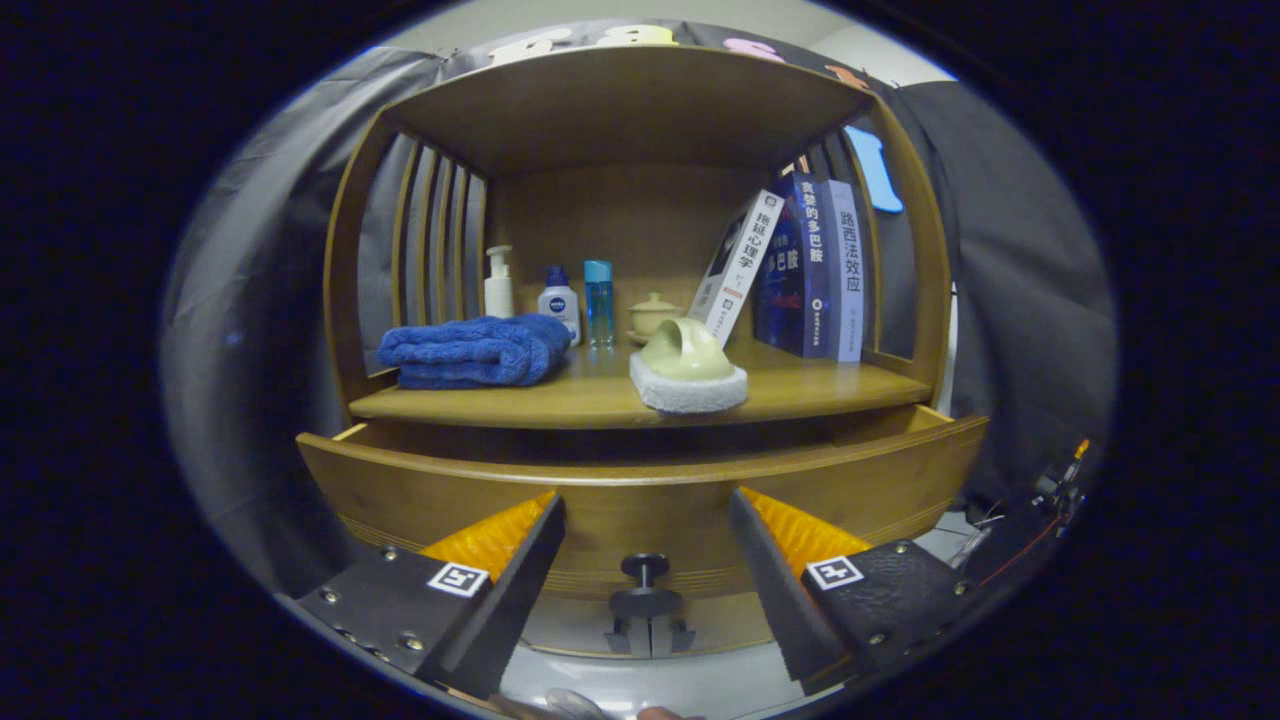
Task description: Pull open the drawer, take out the items inside it, and place them on the countertop above the cabinet.
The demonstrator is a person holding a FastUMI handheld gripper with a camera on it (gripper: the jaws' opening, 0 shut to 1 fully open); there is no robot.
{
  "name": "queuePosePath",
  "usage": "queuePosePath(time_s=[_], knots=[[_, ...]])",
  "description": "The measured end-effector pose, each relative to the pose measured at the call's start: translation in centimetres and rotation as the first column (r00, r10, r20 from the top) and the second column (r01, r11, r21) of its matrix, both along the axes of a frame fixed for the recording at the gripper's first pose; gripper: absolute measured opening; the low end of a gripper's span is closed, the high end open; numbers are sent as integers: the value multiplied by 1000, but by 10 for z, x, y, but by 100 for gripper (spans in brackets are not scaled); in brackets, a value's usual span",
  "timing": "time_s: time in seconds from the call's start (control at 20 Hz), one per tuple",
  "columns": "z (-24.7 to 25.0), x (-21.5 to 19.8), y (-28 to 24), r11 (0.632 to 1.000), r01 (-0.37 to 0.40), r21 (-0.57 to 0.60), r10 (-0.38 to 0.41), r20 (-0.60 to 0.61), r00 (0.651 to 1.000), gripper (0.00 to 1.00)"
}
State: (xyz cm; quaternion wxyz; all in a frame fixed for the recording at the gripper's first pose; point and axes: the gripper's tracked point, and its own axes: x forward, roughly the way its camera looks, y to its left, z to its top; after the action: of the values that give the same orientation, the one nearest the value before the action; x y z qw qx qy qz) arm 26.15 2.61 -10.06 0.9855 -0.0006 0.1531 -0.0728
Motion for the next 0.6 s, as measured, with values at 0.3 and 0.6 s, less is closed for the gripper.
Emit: queuePosePath(time_s=[0.3,0.6], knots=[[-5,29,-3,1000,-4,-26,4,-7,1000,100],[-6,44,-6,999,-10,-46,10,-8,1000,100]])
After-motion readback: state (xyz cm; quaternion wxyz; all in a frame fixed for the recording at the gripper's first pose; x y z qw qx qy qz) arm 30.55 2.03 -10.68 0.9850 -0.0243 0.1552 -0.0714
